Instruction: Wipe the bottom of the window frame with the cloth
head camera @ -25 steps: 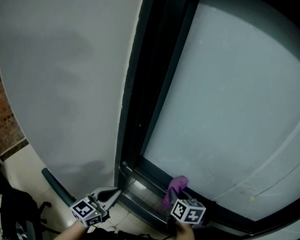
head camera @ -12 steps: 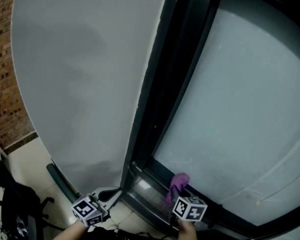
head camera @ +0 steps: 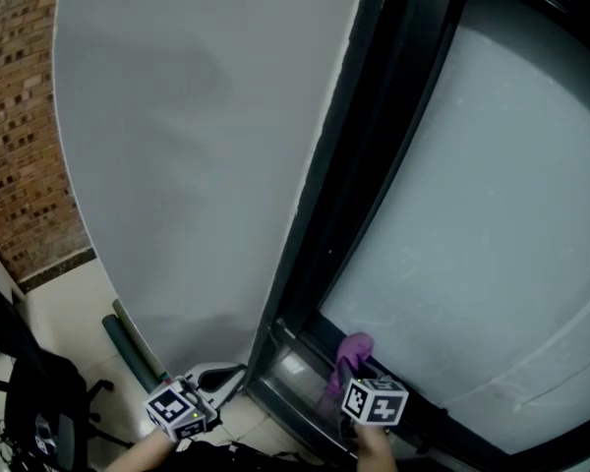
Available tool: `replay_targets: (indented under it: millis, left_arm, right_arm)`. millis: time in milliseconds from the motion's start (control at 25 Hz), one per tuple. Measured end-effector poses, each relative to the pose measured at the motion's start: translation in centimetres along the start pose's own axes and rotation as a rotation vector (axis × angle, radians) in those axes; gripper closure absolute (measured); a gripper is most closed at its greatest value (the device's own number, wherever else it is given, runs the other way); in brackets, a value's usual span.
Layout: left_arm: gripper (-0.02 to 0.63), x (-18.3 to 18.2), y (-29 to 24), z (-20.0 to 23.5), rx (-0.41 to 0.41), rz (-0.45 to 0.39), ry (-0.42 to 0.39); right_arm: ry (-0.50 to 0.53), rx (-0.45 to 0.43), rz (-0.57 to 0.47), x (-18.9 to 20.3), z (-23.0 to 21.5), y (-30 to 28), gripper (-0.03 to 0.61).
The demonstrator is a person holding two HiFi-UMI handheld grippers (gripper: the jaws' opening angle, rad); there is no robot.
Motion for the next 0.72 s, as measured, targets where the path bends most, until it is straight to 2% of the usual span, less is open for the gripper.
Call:
replay_targets:
  millis: [200, 720]
  left_arm:
    - [0.609, -0.6, 0.7, 0.4, -0.023, -0.026, -0.011]
    - [0.609, -0.8, 1.6, 1.1, -0.076, -0.04, -0.016]
  right_arm:
    - [0.085, -0.029, 0.022, -1.0, 1.0, -1.3, 0.494]
    - [0.189, -0.096, 0.045, -3.3, 2.7, -3.9, 0.494]
Point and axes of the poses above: the fingertips, and each gripper's own axes: y backward along the fingers, z to its left, x out of its underside, the point moved 2 cm from there along y, backward along the fingers, and after that the axes turned 14 degrees about y, right-handed, at the moved point
